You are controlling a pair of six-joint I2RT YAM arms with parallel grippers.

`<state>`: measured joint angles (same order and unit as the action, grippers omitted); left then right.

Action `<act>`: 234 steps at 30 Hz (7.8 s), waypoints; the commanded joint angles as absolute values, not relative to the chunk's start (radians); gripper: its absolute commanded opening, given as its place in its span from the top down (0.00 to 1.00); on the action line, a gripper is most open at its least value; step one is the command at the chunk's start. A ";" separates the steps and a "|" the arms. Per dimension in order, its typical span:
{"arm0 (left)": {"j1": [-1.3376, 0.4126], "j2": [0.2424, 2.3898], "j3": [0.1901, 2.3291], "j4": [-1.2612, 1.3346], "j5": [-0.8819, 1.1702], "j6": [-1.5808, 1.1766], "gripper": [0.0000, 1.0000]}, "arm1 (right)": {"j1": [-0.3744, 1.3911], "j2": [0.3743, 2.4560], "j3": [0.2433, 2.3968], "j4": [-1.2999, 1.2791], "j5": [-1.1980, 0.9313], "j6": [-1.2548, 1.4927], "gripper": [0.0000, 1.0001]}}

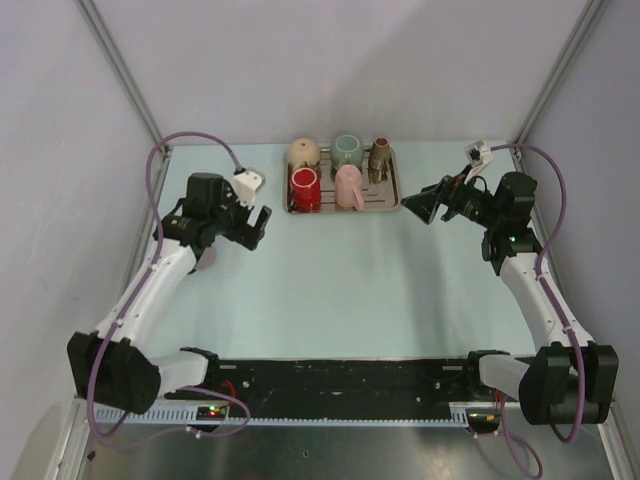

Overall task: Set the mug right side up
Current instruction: Turn over the cup on the tray.

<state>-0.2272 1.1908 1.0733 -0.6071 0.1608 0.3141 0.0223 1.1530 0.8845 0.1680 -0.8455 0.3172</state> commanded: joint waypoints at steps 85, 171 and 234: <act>-0.341 1.512 1.208 -0.437 0.184 0.304 0.00 | 0.418 2.195 1.921 -0.500 -0.109 -0.231 0.28; -0.341 1.471 1.137 -0.392 0.291 0.223 0.00 | 0.448 2.187 1.946 -0.482 -0.143 -0.205 1.00; -0.388 1.481 1.089 0.325 0.819 -0.683 0.00 | 0.170 1.651 1.368 0.311 -0.932 0.768 1.00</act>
<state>-0.3798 1.5421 1.1370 0.0872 0.7589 -0.5137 0.1581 1.7550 1.3708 0.1040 -0.8581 0.7021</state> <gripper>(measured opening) 0.996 0.237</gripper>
